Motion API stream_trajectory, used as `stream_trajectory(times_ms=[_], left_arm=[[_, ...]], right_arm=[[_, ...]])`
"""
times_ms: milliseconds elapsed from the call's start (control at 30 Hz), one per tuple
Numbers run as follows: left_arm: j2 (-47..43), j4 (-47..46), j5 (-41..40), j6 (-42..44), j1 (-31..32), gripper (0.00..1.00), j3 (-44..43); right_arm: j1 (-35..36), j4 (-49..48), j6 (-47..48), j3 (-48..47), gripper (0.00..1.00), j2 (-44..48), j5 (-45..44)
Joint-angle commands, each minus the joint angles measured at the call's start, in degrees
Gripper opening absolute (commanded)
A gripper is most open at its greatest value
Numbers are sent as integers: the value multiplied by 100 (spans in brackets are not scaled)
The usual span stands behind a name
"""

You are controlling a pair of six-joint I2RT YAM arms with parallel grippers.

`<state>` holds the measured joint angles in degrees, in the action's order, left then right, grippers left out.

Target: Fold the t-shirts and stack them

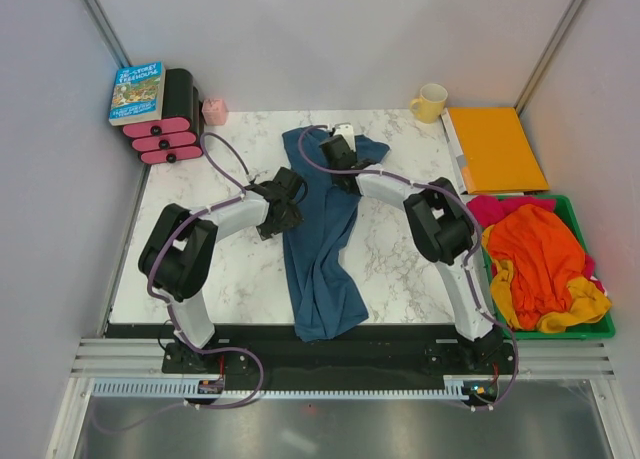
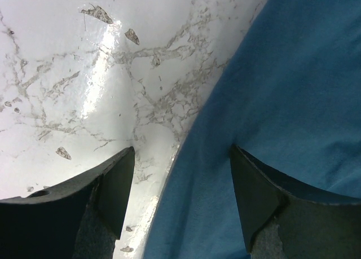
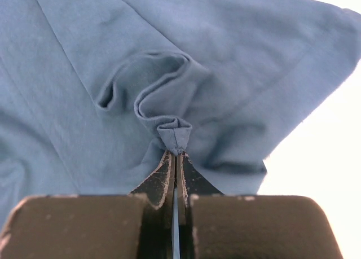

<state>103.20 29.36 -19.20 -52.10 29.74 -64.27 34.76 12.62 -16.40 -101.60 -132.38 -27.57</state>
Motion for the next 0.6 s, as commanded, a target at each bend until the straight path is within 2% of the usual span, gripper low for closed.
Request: stream_trajectory(times_ms=[0, 67, 100, 167, 200, 267, 300, 367, 400, 500, 567], left_arm=[[113, -106, 4, -231, 32, 75, 29], [130, -106, 4, -240, 41, 75, 29], [130, -106, 4, -240, 41, 75, 20], [139, -115, -5, -240, 50, 75, 20], [148, -106, -5, -240, 50, 75, 11], [157, -106, -13, -231, 59, 76, 2], [148, -98, -31, -222, 67, 76, 2], [113, -106, -110, -213, 76, 77, 20], [78, -115, -136, -213, 76, 78, 37], [16, -115, -215, -205, 85, 80, 20], [7, -115, -224, -187, 85, 80, -6]], right_arm=[[-5, -357, -460, 500, 0, 651, -135], [-13, -392, -556, 755, 0, 695, -99], [-5, -410, -618, 843, 4, 704, -56], [-5, -610, -592, 1045, 14, 731, -3], [-5, -725, -505, 1194, 26, 774, 6], [-5, -1067, -434, 1292, 38, 959, 76], [-5, -1104, -390, 1266, 48, 1003, 129], [4, -1104, -302, 1082, 59, 1161, 103], [-5, -1113, -267, 924, 69, 1222, 86], [-5, -1104, -144, 573, 82, 1381, 94], [4, -956, 5, 326, 83, 1294, 164]])
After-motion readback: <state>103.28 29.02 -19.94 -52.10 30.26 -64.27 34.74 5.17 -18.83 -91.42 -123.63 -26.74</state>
